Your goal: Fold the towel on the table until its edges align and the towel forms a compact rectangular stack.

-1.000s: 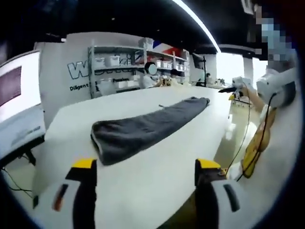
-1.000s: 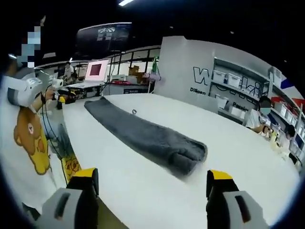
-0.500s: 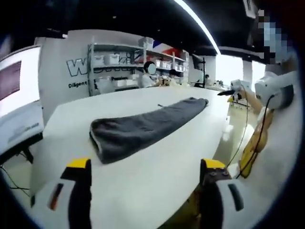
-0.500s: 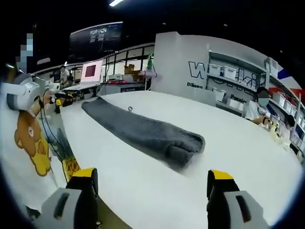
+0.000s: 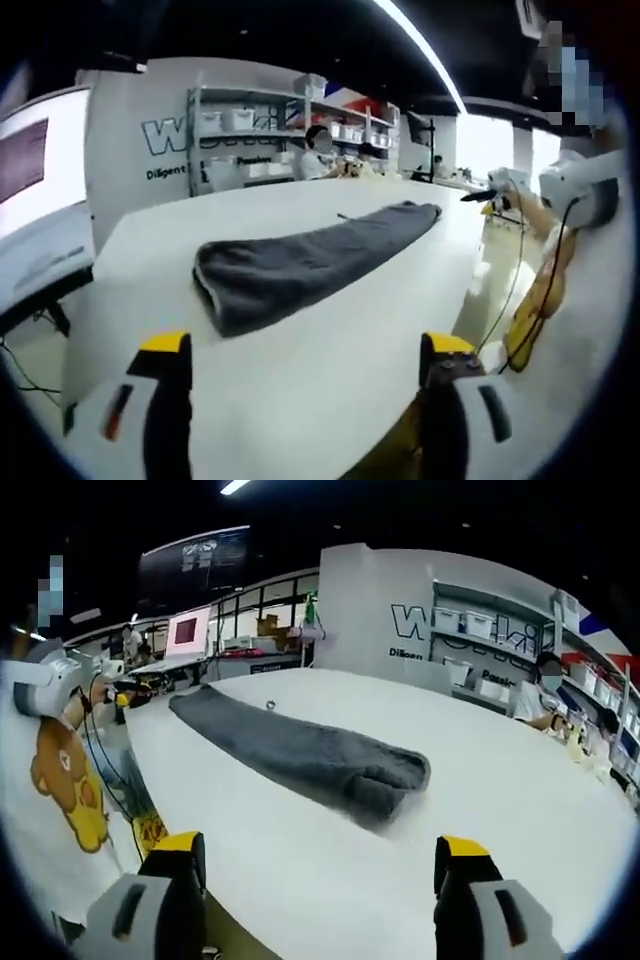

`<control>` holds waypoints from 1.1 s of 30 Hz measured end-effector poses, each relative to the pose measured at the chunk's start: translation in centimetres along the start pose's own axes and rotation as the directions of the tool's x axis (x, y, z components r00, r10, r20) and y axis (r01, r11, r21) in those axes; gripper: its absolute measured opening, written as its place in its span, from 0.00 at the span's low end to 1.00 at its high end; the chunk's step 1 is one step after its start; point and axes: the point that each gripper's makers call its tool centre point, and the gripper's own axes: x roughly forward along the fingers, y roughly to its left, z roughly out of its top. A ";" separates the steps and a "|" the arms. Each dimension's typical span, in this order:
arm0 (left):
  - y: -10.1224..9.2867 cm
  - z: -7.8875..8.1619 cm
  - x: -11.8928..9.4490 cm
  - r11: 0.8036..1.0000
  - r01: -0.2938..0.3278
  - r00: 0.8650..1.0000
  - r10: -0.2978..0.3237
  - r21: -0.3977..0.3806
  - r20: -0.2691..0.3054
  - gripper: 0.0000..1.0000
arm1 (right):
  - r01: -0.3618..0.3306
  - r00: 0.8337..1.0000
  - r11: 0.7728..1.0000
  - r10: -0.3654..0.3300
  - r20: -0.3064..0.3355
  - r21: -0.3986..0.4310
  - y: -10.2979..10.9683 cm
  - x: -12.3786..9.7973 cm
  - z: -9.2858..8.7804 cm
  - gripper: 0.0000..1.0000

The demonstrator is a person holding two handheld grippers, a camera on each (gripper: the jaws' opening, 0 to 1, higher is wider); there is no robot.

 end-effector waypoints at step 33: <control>5.2 -0.7 6.8 0.996 0.093 0.993 -0.092 0.012 -0.068 0.84 | -0.025 0.999 0.999 0.024 0.023 0.036 -4.8 3.1 -1.9 0.86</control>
